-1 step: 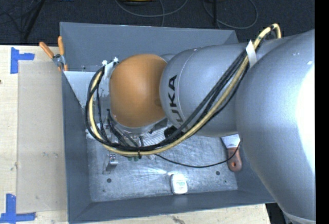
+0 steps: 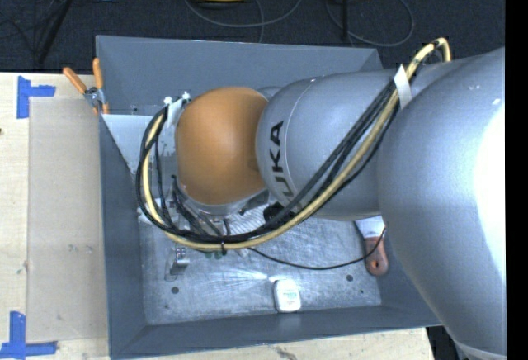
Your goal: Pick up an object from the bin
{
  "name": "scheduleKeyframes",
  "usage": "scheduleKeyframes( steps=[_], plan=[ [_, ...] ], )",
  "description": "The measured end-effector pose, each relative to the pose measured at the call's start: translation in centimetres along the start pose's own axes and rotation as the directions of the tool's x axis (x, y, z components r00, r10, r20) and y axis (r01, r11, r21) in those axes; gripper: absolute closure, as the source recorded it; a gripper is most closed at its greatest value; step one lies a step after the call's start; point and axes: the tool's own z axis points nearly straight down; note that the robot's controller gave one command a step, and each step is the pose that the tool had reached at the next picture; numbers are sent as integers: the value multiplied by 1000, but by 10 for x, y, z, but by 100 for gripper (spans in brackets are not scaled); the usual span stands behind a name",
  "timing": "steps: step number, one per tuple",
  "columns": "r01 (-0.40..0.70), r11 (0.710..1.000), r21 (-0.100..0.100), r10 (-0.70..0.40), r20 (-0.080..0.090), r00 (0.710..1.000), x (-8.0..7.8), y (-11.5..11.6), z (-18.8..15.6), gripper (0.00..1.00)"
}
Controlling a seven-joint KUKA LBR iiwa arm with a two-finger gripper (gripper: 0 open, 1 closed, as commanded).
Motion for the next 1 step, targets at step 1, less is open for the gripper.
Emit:
scheduleKeyframes(
  steps=[1],
  plan=[
    [46,999,0,-46,-4,999,18,-44,-18,0]
  ],
)
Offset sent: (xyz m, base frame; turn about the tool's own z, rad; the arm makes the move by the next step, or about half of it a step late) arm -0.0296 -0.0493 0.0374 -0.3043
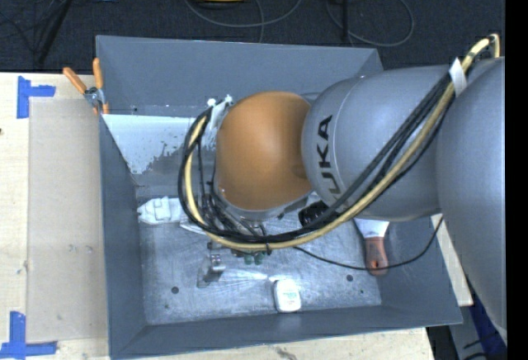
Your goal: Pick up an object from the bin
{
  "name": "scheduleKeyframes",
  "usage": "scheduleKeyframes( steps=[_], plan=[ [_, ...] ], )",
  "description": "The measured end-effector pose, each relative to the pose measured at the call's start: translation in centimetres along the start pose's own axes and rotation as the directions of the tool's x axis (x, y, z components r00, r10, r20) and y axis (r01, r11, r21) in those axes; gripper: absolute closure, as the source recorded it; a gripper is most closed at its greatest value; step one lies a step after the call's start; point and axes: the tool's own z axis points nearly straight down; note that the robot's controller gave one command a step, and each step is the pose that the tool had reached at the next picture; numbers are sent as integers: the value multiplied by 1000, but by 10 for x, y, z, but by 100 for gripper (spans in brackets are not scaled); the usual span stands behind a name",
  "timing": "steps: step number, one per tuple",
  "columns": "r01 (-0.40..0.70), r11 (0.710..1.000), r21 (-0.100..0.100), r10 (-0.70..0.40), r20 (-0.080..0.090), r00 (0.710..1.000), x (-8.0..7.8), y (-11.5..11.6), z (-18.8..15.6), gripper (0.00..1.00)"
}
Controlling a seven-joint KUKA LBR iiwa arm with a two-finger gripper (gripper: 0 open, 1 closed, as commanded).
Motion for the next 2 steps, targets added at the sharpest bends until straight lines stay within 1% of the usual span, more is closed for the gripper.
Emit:
scheduleKeyframes(
  steps=[1,2],
  plan=[
    [61,998,2,-61,4,998,6,-40,-11,0],
    [23,1000,-1,-23,5,1000,-29,-26,-17,0]
  ],
)
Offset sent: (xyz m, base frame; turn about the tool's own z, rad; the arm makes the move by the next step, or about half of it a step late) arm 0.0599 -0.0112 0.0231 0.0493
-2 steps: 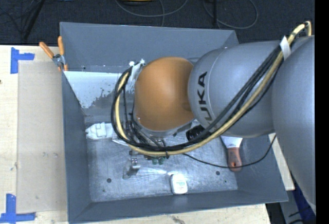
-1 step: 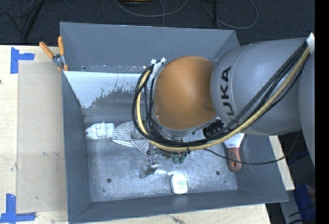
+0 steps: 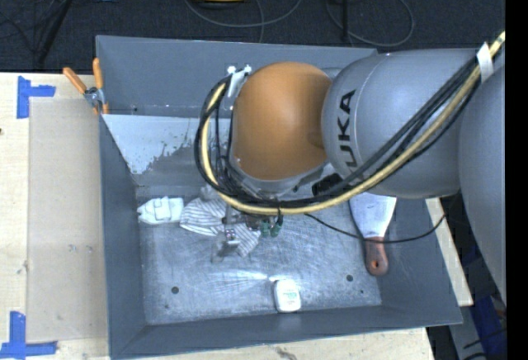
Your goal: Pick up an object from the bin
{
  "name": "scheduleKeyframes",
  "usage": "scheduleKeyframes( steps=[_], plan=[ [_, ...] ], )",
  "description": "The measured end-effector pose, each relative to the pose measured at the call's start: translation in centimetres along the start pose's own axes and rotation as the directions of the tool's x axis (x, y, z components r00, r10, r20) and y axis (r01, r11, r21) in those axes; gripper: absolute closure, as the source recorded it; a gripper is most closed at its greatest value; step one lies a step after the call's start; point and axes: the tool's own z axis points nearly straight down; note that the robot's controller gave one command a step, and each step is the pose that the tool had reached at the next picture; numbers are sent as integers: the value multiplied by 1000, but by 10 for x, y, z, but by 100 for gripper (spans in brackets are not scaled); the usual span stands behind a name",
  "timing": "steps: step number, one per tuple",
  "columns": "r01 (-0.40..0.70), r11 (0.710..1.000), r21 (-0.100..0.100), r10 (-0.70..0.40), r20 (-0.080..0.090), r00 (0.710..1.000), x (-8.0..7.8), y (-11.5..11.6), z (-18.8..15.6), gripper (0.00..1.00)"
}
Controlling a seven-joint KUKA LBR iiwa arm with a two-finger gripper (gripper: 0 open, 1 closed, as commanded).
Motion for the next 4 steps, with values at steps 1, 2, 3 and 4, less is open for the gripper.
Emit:
scheduleKeyframes(
  steps=[1,2,3,4],
  plan=[
    [-32,999,-1,32,5,999,-20,-7,29,0],
    [37,999,-3,-37,3,999,-75,-16,114,100],
    [36,999,-4,-36,3,999,-75,-17,114,100],
    [53,999,0,-53,-5,999,-71,-18,86,100]
  ],
)
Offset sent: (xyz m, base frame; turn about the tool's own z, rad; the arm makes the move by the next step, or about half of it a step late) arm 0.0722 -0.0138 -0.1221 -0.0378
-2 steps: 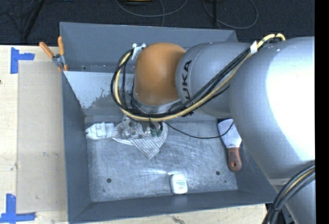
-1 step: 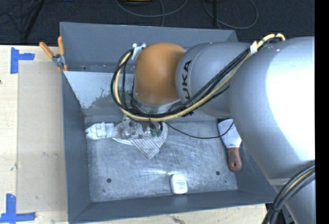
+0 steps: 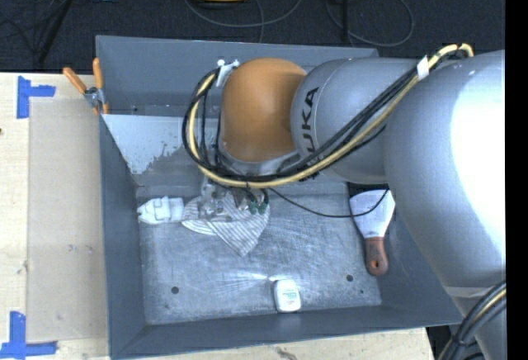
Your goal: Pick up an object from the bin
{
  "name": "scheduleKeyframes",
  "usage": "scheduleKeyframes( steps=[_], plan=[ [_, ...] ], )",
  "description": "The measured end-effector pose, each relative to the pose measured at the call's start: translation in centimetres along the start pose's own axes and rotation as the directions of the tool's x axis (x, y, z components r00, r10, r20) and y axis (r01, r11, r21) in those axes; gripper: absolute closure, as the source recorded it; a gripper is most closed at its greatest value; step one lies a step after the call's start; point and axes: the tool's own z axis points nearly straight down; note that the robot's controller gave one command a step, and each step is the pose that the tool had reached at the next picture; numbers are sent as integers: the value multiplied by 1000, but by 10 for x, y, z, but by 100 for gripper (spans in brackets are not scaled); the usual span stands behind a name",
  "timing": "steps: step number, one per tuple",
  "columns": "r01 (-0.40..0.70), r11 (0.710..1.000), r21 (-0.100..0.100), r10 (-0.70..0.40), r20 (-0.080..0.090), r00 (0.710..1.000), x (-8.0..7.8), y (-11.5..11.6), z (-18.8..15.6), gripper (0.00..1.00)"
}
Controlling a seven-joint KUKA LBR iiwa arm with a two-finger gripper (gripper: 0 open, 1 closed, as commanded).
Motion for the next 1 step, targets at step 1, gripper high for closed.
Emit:
scheduleKeyframes(
  steps=[1],
  plan=[
    [-36,999,-1,36,8,999,-2,0,-134,100]
  ],
)
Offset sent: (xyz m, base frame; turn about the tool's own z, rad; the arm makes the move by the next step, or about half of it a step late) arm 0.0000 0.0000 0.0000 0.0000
